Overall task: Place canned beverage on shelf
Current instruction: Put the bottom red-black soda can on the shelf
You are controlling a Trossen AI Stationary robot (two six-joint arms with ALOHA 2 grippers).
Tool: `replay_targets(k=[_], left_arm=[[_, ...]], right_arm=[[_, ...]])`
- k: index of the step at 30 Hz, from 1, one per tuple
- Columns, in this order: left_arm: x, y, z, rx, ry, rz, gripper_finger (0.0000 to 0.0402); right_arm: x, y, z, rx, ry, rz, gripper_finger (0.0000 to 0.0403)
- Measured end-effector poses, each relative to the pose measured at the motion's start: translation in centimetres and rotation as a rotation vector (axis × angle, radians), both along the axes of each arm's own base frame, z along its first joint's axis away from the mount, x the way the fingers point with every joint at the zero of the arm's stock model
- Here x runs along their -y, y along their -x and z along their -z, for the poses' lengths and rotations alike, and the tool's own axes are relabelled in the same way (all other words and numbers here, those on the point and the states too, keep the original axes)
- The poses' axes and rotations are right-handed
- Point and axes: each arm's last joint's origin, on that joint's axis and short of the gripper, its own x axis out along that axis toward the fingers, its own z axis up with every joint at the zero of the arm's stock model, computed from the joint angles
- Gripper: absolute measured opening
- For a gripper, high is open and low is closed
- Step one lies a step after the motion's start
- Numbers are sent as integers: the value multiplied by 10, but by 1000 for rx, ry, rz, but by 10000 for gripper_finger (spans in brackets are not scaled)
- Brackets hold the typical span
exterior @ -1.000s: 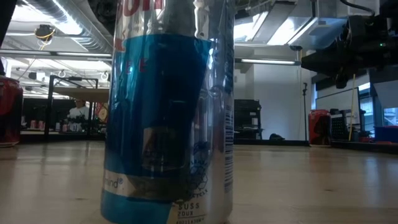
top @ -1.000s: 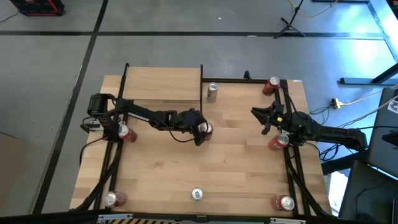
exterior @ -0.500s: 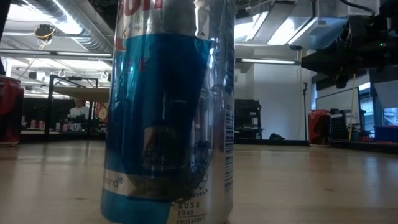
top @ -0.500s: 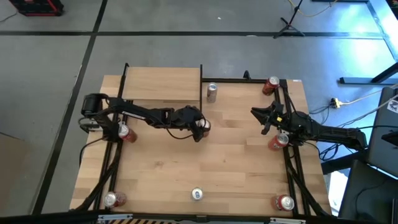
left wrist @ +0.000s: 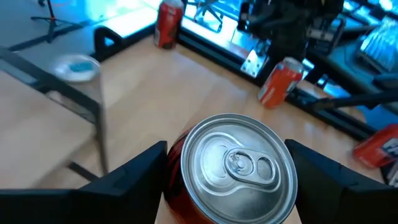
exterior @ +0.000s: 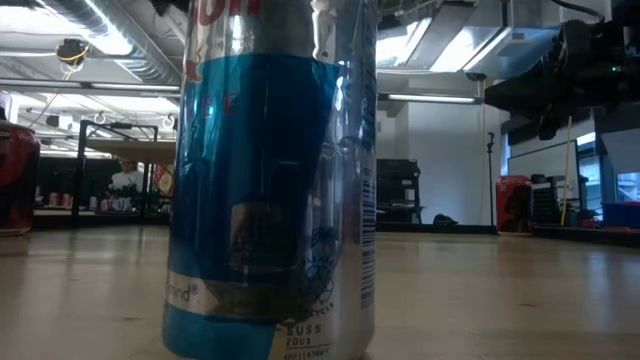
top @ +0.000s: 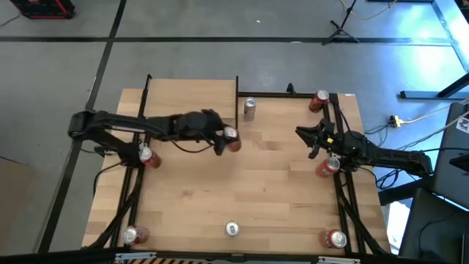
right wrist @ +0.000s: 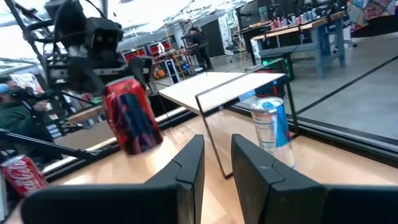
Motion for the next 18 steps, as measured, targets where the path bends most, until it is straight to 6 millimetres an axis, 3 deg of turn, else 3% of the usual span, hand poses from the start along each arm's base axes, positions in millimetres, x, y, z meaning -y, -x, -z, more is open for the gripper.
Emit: replay_targets(k=[9, 13, 18], left_arm=[[-14, 48, -46, 150, 82, 95, 261], [-21, 62, -57, 200, 102, 150, 261], [-30, 77, -67, 252, 123, 223, 261]], right_arm=[[2, -13, -45, -10, 3, -6, 69], [4, -38, -70, -75, -1, -44, 69], [7, -84, -105, -145, 13, -148, 69]])
